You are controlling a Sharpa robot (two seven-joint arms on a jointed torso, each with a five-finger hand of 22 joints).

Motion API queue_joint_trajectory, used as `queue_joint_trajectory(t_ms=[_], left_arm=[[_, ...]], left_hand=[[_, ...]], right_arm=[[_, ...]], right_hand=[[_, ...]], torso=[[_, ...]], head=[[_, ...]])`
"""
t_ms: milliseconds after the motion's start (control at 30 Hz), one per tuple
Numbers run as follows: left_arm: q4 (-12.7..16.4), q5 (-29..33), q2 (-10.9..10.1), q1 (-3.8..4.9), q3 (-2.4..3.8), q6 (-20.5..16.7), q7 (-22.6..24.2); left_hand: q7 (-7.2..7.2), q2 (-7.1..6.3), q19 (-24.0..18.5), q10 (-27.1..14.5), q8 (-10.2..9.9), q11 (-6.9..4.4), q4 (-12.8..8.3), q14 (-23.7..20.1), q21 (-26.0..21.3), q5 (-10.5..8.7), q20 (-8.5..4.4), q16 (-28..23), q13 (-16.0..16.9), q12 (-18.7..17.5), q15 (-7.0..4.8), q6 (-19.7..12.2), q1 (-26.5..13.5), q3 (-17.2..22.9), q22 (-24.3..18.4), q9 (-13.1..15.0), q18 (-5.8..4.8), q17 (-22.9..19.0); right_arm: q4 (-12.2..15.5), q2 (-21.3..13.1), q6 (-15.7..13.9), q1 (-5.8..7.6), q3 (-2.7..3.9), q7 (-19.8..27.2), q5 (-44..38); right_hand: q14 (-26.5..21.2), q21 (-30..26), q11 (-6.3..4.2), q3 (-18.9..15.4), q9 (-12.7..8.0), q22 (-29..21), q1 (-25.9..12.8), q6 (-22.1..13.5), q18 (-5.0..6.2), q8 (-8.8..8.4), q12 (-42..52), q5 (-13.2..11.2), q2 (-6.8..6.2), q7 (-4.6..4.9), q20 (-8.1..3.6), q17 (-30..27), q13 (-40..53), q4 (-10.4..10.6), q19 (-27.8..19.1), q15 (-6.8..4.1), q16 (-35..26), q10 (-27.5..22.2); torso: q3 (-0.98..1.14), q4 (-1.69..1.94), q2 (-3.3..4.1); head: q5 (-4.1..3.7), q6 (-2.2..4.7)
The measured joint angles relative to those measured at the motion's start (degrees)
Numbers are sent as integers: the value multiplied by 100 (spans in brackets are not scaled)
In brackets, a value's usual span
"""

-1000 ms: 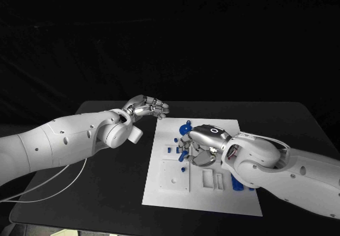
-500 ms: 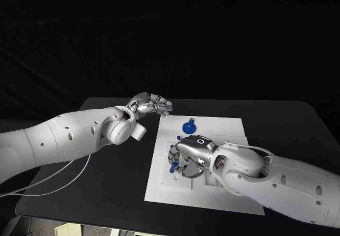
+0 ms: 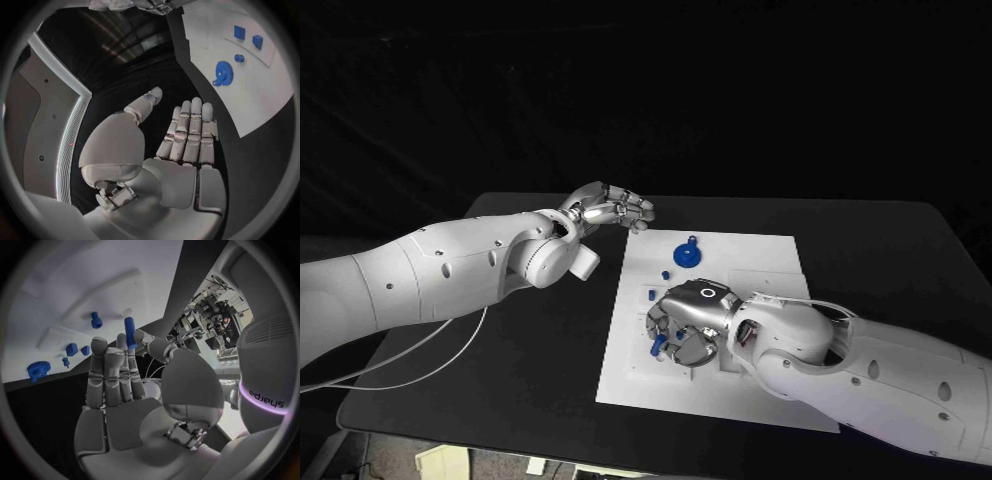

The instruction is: Assemble the parts on the task board

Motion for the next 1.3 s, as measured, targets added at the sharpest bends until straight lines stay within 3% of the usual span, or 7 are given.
queue_joint_trajectory(t_ms=[200, 900, 1067, 1300], left_arm=[[0, 0, -1, 0, 0, 3, -4], [-24, -1, -5, 0, 0, 11, -11], [-33, -1, -2, 0, 0, 13, -12], [-34, -1, 0, 0, 0, 15, -13]], left_hand=[[0, 0, 0, 0, 0, 0, 0, 0, 0, 0, 0, 0, -2, 0, 0, 0, 0, 0, 0, -3, -2, 1], [0, 0, 0, 0, -1, 0, 0, 0, 0, 0, 0, 0, -6, 0, 0, 0, 0, 0, 5, -2, -24, 12], [0, 0, 0, 0, -1, 0, 0, 0, 0, 0, 0, 0, -6, 0, 0, 0, 0, 0, 3, -1, 36, 12], [0, 0, 0, 0, -2, 0, 0, 0, -7, 0, 0, 0, -11, 0, 0, 0, 0, 0, 9, -1, 38, 18]], right_arm=[[-18, 18, 50, -21, -56, -2, -31], [1, -106, 97, -21, -65, -10, -107], [35, -135, 98, -23, -65, -15, -122], [40, -119, 98, -23, -64, -31, -161]], right_hand=[[0, 0, -17, -6, 5, 0, 2, -2, 0, 0, 0, 0, 3, 2, 7, -1, 27, -6, -7, 0, 0, -2], [0, 0, -40, 0, 93, 0, -25, 8, 2, -22, 1, 6, 35, -12, -4, 4, 16, -31, 24, 0, 0, -1], [0, 22, -37, -1, 97, 0, -25, -1, 2, -25, 1, 6, 35, -20, -4, 10, 26, -32, 24, 0, 0, 3], [0, 22, -36, -8, 112, 0, -25, -9, 2, -2, 1, 6, 35, -14, -3, 10, 32, -39, 24, 0, 0, 22]], torso=[[-1, -1, 0], [-3, -1, -1], [-3, -1, -1], [-1, -2, -1]], head=[[1, -14], [5, -38], [1, -40], [-5, -41]])
